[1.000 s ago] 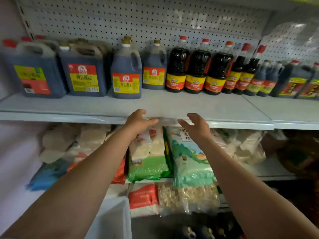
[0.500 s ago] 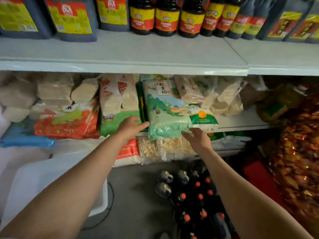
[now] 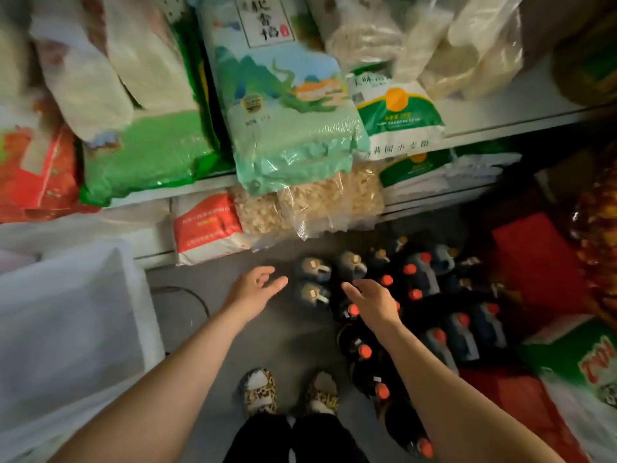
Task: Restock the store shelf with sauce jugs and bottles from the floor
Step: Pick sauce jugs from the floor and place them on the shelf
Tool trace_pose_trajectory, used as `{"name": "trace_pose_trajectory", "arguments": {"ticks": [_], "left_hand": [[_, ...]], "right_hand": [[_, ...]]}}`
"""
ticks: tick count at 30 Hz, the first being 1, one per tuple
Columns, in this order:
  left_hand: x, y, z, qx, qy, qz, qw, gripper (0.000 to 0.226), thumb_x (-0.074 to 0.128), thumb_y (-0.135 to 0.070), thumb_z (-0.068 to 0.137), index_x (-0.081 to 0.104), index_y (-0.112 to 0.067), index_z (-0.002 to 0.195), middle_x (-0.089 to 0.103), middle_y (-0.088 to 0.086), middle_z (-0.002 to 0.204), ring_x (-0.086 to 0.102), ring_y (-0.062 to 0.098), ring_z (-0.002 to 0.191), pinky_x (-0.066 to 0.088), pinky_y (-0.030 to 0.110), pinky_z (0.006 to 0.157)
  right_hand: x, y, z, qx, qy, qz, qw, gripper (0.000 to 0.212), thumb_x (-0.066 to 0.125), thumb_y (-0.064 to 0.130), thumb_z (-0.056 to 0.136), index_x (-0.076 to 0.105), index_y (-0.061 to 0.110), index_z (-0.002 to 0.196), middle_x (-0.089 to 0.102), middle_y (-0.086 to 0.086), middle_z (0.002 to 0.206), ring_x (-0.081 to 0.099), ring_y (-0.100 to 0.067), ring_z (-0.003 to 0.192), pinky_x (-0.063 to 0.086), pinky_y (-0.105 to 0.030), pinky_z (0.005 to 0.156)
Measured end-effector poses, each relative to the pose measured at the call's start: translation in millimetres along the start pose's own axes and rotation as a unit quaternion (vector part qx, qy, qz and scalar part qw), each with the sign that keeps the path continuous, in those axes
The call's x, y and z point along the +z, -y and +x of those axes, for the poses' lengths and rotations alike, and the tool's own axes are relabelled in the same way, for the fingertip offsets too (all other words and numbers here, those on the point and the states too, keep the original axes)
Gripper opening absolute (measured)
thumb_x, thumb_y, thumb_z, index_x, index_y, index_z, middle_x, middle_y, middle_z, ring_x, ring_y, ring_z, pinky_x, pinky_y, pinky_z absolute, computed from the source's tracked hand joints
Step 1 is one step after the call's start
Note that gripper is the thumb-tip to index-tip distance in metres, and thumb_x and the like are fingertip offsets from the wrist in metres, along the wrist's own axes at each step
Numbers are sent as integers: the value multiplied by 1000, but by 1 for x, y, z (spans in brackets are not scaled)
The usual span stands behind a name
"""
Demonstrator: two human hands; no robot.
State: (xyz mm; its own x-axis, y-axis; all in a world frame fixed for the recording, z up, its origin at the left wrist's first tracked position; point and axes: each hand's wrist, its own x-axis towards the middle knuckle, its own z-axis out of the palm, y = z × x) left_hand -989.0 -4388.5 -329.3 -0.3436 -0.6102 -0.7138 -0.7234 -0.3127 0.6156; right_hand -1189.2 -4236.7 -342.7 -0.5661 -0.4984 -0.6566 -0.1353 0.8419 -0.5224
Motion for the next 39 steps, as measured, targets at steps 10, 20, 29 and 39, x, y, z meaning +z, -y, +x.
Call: {"name": "trace_pose_trajectory", "arguments": {"ticks": [10,20,29,39], "left_hand": [[109,158,193,-4,84,-2,996,55,73,-36,88,51,-31,138,45,9,152,42,19,140,35,38,115],[154,240,331,143,155,35,977,89,80,-70,58,42,-59,138,42,-11,152,36,9,142,32,35,117],[172,275,358,302,104,-1,948,66,80,-57,62,52,-40,119,57,-4,127,55,15,119,47,39,103],[119,320,344,257,-34,-75,963,62,75,-81,53,58,-54,106,63,-8,123,57,17,121,48,38,104]], "right_hand": [[162,-131,138,51,10,132,990,61,57,51,98,47,21,149,56,-3,145,50,-20,136,40,-32,112],[264,-198,218,-66,-38,208,975,75,38,68,92,25,35,159,18,6,168,4,0,150,14,-21,119],[279,-216,245,-144,-32,208,967,102,36,97,70,27,42,155,34,7,162,21,-11,154,26,-43,124],[321,-200,273,-232,76,85,966,117,82,63,67,17,33,159,30,3,163,28,-12,150,33,-38,121]]}}
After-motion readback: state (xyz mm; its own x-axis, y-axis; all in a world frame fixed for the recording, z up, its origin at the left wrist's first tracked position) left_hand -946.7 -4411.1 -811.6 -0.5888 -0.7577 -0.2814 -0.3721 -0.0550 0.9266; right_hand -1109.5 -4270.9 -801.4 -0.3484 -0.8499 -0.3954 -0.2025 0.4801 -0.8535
